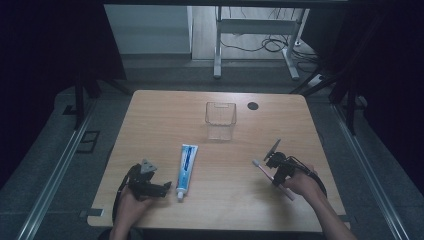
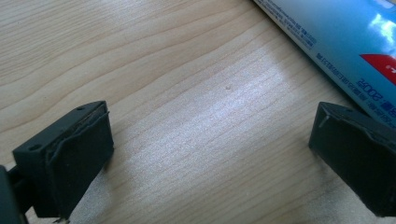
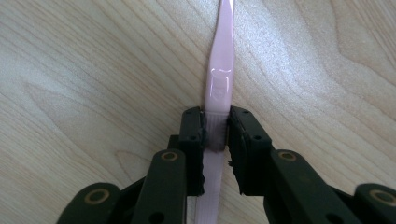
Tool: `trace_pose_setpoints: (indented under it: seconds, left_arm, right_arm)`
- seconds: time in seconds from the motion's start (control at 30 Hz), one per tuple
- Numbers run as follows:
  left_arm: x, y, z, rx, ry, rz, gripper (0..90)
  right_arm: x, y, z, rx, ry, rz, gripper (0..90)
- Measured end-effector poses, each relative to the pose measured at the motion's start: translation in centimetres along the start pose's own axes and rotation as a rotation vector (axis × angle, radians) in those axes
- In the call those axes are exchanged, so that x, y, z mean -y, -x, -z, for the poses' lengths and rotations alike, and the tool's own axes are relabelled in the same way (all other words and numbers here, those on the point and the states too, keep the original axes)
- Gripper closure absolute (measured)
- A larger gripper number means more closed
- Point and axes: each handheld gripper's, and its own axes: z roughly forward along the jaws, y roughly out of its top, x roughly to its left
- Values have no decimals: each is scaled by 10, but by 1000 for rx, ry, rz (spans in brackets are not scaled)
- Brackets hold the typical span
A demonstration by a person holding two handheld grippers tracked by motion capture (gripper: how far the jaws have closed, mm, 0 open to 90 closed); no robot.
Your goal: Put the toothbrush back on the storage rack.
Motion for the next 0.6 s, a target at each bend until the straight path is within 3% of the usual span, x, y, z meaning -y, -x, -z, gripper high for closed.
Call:
trace_pose_setpoints:
  seconds: [0.27, 0.5, 0.6]
  left_arm:
    - [0, 0, 0, 0, 0, 0, 0]
    - [0, 0, 0, 0, 0, 0, 0]
    - [0, 0, 0, 0, 0, 0, 0]
  right_arm:
    - [-3, 4, 0, -31, -24, -5, 785]
    - [0, 4, 3, -44, 12, -30, 787]
    - [2, 5, 8, -43, 23, -19, 787]
